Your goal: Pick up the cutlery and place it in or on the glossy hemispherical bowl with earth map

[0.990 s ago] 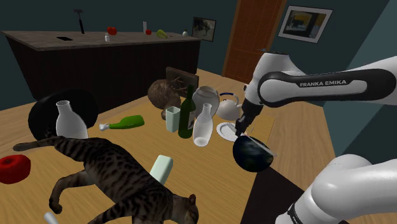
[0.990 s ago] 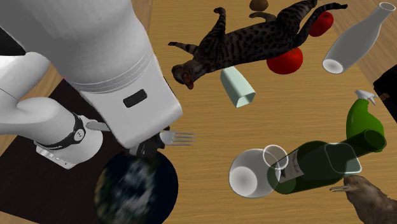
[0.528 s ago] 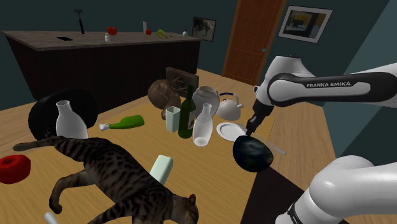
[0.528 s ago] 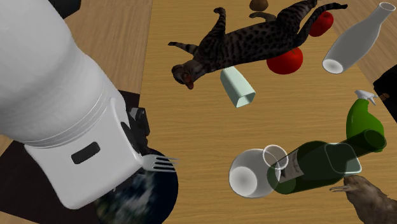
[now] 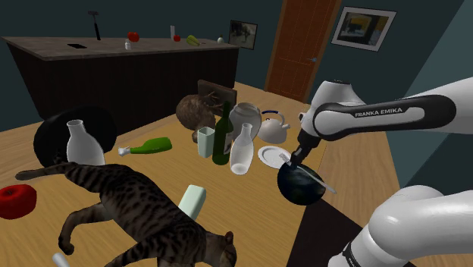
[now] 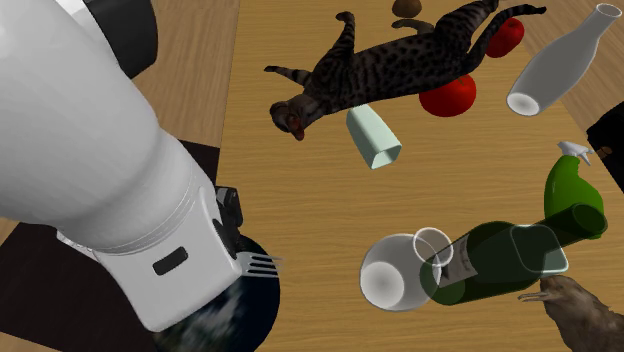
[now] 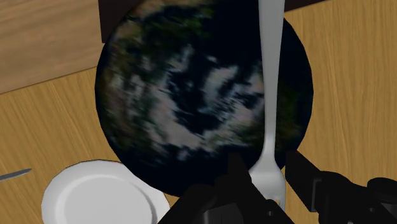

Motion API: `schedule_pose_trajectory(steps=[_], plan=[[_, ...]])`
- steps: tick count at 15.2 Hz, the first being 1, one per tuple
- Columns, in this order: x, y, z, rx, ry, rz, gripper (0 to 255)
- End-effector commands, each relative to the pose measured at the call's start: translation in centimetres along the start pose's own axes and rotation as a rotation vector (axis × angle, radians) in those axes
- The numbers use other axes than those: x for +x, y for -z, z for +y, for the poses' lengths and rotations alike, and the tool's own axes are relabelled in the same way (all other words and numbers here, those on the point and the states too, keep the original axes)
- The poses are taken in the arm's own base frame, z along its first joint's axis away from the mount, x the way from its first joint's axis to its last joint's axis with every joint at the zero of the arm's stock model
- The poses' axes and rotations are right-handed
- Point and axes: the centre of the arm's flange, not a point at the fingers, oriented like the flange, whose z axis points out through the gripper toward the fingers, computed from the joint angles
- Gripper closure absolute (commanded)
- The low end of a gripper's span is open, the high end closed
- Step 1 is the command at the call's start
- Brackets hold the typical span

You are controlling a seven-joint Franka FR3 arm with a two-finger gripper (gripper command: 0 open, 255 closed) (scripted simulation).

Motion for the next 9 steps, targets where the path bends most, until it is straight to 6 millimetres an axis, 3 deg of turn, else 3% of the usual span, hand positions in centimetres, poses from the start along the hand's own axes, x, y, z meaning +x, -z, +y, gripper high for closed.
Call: schedule_pose_trajectory(steps=[1, 3, 9], plan=[[-0.1, -1.0, 0.0, 0.000, 0.000, 0.001, 255], [-0.2, -2.0, 0.0, 0.000, 0.000, 0.001, 255], [-0.2, -2.0, 0.0, 0.000, 0.000, 0.001, 255]])
